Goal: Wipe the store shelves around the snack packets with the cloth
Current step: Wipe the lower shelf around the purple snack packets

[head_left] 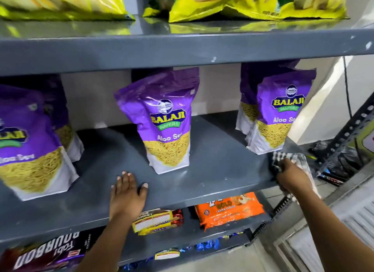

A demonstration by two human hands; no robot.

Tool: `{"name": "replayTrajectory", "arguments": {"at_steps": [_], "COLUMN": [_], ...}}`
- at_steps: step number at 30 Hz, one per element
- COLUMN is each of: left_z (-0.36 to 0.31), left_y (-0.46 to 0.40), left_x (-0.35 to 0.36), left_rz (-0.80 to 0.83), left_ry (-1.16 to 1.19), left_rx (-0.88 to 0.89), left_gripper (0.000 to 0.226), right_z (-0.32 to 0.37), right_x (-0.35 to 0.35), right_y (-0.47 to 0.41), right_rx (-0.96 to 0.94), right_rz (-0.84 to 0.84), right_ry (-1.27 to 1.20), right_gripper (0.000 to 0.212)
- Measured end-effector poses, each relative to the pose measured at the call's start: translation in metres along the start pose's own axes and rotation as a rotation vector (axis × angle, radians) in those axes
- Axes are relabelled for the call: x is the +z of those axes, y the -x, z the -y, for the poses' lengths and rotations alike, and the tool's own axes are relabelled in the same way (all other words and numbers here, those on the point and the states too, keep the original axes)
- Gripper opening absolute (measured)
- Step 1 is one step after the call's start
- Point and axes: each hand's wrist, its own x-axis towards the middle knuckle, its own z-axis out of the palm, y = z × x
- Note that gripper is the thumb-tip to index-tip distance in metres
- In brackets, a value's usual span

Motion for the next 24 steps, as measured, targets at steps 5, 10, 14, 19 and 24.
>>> {"name": "replayTrajectory", "arguments": {"at_steps": [5,10,14,19,24], "left_z": [0.066,0.163,0.234,0.303,0.311], "left_y": [0.021,0.037,0.054,0.068,0.064], "left_x": [-0.009,-0.033,-0.054,-0.069,-0.063], "left_rz": [-0.046,-0.084,-0.155,-0.187,-0.163], "left_ry": [-0.009,-0.009,-0.008,0.011,0.022], "left_rx": [0.112,0.046,-0.067,-0.29,-0.27], "left_gripper": [0.096,0.087,0.075,0.064,0.074], "right_z": [0.067,0.155,0.221,0.294,0.348], "right_x": [0.034,0.08,0.126,0.165,0.2], "right_y": [0.068,0.144,0.196,0.251,0.294], "right_rx": [-0.204,-0.507,-0.693,-0.778,-1.001], "right_rz": [0.136,0.34,0.467,0.524,0.495], "right_ry": [-0.075,-0.09,-0.082,-0.023,0.071], "right_gripper": [0.018,0.026,0.026,0.061,0.077]}}
